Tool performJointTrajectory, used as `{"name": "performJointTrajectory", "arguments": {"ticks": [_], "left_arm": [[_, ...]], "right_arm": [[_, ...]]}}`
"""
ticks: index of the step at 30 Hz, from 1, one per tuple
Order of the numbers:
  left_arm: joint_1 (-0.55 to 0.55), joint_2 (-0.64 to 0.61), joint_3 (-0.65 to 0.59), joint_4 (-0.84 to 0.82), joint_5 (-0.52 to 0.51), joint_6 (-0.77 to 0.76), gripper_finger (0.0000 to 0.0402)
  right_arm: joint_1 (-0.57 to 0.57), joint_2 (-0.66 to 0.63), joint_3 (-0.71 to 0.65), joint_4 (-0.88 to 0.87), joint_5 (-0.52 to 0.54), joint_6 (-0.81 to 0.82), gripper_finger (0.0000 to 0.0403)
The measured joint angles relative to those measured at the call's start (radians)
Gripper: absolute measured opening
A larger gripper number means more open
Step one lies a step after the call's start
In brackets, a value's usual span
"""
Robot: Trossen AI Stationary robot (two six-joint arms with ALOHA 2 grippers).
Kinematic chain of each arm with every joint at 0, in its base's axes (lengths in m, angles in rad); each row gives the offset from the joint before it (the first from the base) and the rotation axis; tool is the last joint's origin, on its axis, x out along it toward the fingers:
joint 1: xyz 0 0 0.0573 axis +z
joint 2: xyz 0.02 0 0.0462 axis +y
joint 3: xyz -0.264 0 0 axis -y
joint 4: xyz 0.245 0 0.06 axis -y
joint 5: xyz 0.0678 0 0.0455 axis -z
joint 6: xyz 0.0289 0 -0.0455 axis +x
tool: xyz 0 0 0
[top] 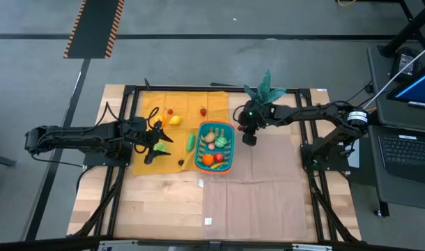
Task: Pick and placing Produce into tupperware
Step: Put the bottom raspberry into the basket
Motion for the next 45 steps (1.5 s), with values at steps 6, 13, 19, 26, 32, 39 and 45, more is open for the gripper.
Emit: {"name": "performJointTrajectory", "arguments": {"ticks": [6,13,19,26,32,39,45], "left_arm": [[0.000,0.000,0.000,0.000,0.000,0.001,0.0261],[0.000,0.000,0.000,-0.001,0.000,0.000,0.0261],[0.000,0.000,0.000,-0.001,0.000,0.043,0.0261],[0.000,0.000,0.000,-0.001,0.000,0.051,0.0261],[0.000,0.000,0.000,-0.001,0.000,0.051,0.0261],[0.000,0.000,0.000,0.000,0.000,0.050,0.0261],[0.000,0.000,0.000,0.002,0.000,0.050,0.0261]], "right_arm": [[-0.023,-0.051,0.017,-0.002,-0.002,-0.024,0.0091],[-0.029,-0.207,-0.056,0.102,-0.003,0.014,0.0091],[0.003,-0.283,-0.121,0.257,-0.003,0.036,0.0090],[0.043,-0.283,-0.122,0.329,-0.101,0.023,0.0090],[0.072,-0.283,-0.122,0.387,-0.172,-0.005,0.0090],[0.155,-0.254,-0.112,0.402,-0.185,-0.021,0.0090],[0.251,-0.158,-0.035,0.408,-0.184,-0.036,0.0090]]}}
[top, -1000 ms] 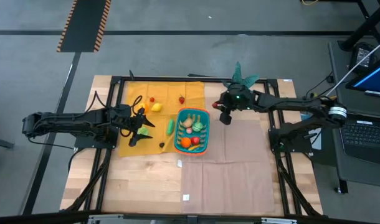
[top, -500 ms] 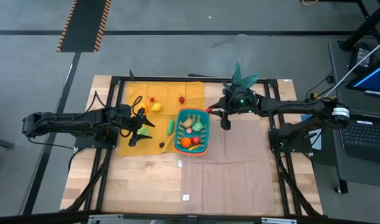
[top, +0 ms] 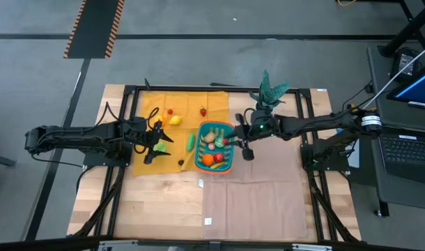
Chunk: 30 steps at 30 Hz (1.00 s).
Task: Pick and placing Produce into tupperware
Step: Put the bottom raspberry into the basket
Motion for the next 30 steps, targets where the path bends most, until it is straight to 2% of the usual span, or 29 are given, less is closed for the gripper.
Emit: {"name": "performJointTrajectory", "arguments": {"ticks": [5,14,20,27,30], "left_arm": [[0.000,0.000,0.000,0.000,0.000,0.000,0.0261],[-0.001,0.000,0.000,0.000,0.000,0.001,0.0261],[-0.001,0.000,0.000,-0.002,0.000,0.002,0.0261],[-0.001,0.000,0.000,-0.003,0.001,0.002,0.0261],[-0.001,0.000,0.000,-0.004,0.001,0.003,0.0261]], "right_arm": [[0.016,0.068,0.060,-0.001,0.041,0.005,0.0090],[0.046,0.194,0.181,-0.013,0.045,0.005,0.0090],[0.063,0.265,0.336,-0.271,0.113,0.005,0.0091],[0.074,0.383,0.531,-0.564,0.116,0.013,0.0091],[0.073,0.434,0.592,-0.630,0.117,0.010,0.0091]]}}
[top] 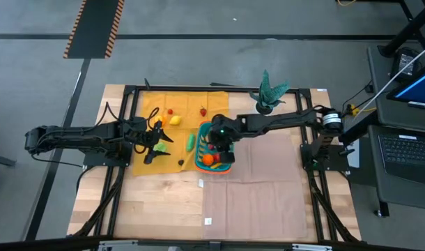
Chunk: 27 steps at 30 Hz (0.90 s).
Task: Pick and placing Produce into tupperware
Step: Put the bottom raspberry into the basket, then put the starfruit into the basket
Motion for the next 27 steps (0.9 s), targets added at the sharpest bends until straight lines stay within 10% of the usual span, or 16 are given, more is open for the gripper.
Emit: {"name": "performJointTrajectory", "arguments": {"ticks": [16,27], "left_arm": [[0.000,0.000,0.000,0.000,0.000,0.002,0.0261],[0.000,0.000,0.000,-0.004,0.000,0.001,0.0261]], "right_arm": [[-0.001,0.120,0.026,0.022,0.000,-0.006,0.0094],[-0.008,0.122,0.025,0.064,-0.001,-0.006,0.0174]]}}
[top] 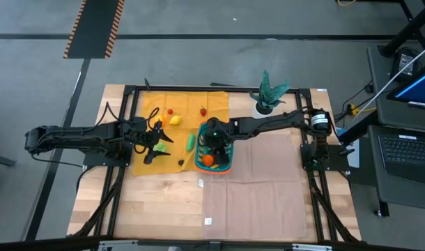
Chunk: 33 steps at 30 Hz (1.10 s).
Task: Pick and placing Produce into tupperware
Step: Put the starfruit into the basket
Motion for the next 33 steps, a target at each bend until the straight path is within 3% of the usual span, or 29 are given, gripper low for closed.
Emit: {"name": "performJointTrajectory", "arguments": {"ticks": [6,9,12,24,33], "left_arm": [[0.000,0.000,0.000,-0.003,0.000,0.000,0.0261],[0.000,0.000,0.000,-0.003,0.000,-0.002,0.0261],[0.000,0.000,0.000,-0.003,0.011,-0.002,0.0261],[0.001,-0.002,0.000,-0.005,0.038,0.001,0.0261],[0.001,-0.003,0.000,-0.007,0.027,0.050,0.0261]], "right_arm": [[-0.006,-0.004,0.074,-0.064,0.000,-0.003,0.0214],[-0.013,-0.013,0.138,-0.166,0.000,-0.006,0.0222],[-0.019,-0.039,0.118,-0.151,0.000,-0.024,0.0224],[-0.024,-0.223,-0.170,0.218,0.000,-0.007,0.0225],[-0.027,-0.511,-0.481,0.520,0.047,-0.008,0.0225]]}}
